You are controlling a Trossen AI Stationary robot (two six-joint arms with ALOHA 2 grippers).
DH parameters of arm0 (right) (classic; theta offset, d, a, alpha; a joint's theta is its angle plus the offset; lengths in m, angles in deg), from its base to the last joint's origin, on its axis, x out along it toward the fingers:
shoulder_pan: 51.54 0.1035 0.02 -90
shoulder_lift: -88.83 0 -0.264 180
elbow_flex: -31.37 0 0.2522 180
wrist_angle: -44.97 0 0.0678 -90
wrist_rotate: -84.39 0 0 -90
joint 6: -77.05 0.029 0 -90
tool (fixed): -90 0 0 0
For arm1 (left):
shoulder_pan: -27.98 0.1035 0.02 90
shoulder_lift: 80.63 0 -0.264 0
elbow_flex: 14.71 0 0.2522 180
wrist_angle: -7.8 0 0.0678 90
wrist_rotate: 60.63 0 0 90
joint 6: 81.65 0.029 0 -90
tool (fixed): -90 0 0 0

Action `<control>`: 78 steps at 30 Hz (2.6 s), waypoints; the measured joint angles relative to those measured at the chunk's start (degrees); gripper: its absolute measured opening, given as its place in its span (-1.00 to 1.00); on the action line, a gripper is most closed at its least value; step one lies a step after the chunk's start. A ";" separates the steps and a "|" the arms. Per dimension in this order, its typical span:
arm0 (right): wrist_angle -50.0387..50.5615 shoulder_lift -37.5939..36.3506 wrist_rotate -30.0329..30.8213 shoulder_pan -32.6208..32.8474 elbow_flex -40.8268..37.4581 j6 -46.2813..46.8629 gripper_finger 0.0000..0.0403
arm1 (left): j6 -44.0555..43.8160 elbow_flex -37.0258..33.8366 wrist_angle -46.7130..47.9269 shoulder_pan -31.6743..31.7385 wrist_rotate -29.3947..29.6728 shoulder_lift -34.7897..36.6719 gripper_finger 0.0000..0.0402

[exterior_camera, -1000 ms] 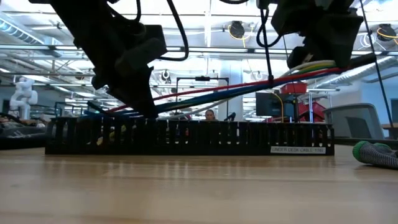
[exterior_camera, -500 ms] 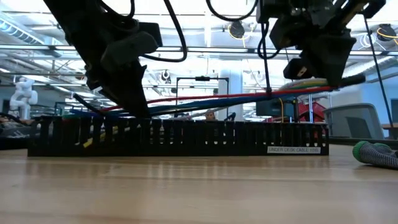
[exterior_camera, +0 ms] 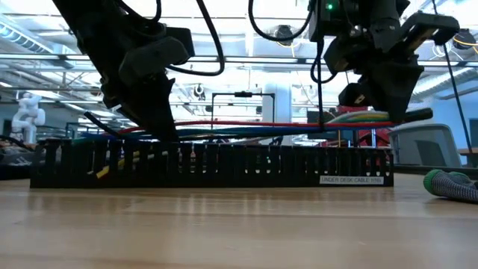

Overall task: Ziptie cables
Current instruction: Put the ziptied cable wires into the cable duct

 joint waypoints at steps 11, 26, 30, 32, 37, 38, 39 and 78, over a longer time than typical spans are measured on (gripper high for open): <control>-5.06 0.66 0.34 -2.38 -4.71 -0.13 -0.98 | 0.03 -0.04 -0.68 0.00 -0.96 0.00 -0.85; -8.50 6.71 1.35 -2.46 -4.84 -1.41 -0.98 | 0.42 -0.09 -0.59 -0.07 -1.22 -0.02 -0.85; -8.82 9.05 2.32 -2.46 -4.73 -1.66 -0.98 | 0.41 -0.07 -0.81 -0.04 -1.24 -0.03 -0.85; -8.99 9.77 2.35 -2.46 -4.73 -1.66 -0.98 | 0.41 -0.04 -0.88 -0.04 -1.24 -0.04 -0.85; -10.10 9.97 3.37 -2.46 -4.82 -0.70 -0.91 | 0.41 -0.04 -0.86 -0.04 -1.23 -0.04 -0.85; -10.28 9.99 3.51 -2.46 -4.84 -0.63 -0.85 | 0.43 -0.04 -0.83 -0.04 -1.22 -0.04 -0.85; -10.12 9.99 3.77 -2.46 -4.86 -0.53 -0.78 | 0.44 -0.04 -0.64 -0.06 -1.23 -0.04 -0.85; -13.03 3.30 7.86 -4.41 -4.78 -2.63 0.05 | 4.56 2.94 1.51 -0.33 -3.96 -0.20 -0.98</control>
